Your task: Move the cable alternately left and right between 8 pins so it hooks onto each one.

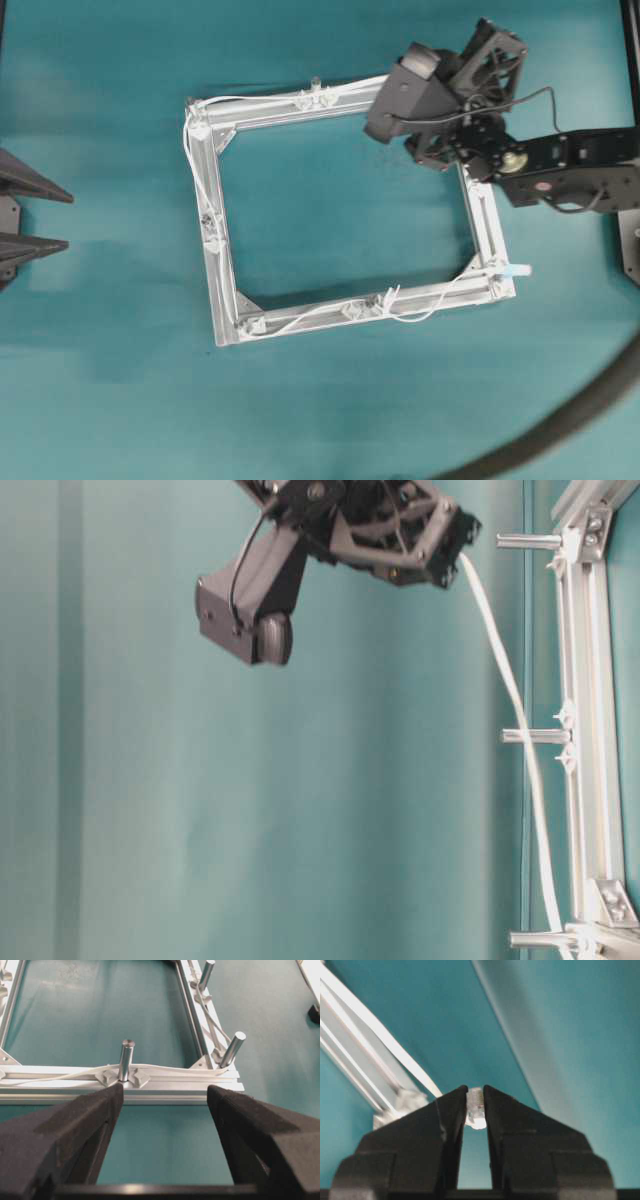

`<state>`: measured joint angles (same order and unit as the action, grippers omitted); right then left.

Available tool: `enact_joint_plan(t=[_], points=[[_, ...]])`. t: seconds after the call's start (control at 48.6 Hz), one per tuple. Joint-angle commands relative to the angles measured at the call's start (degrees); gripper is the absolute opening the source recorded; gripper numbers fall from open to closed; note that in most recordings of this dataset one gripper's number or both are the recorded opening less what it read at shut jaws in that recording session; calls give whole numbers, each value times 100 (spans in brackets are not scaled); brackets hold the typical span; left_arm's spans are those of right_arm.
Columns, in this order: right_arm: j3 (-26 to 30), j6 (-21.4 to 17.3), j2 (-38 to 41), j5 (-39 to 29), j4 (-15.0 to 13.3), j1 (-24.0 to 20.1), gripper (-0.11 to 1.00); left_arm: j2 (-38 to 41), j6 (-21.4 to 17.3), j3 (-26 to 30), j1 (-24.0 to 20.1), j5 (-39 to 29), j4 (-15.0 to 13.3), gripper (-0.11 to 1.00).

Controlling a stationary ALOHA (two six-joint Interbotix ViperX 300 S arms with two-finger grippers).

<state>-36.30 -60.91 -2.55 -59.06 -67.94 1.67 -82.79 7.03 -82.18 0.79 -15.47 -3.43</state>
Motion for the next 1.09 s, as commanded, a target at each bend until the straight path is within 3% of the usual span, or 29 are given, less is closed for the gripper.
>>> enact_joint_plan(t=[0.0, 0.185, 0.329, 0.679, 1.069], points=[[-88, 44, -308, -53, -44, -26, 13, 97, 35, 149, -18, 26, 18, 78], [-457, 114, -527, 35, -53, 18, 13, 97, 35, 149, -18, 26, 18, 78], [-606, 290, -501, 633, -158, 220, 13, 97, 35, 149, -18, 26, 18, 78], [-721, 747, -483, 633, -1125, 721, 13, 97, 35, 149, -18, 26, 18, 78], [-1187, 527, -483, 1169, -1503, 1187, 13, 97, 35, 149, -18, 26, 18, 78]])
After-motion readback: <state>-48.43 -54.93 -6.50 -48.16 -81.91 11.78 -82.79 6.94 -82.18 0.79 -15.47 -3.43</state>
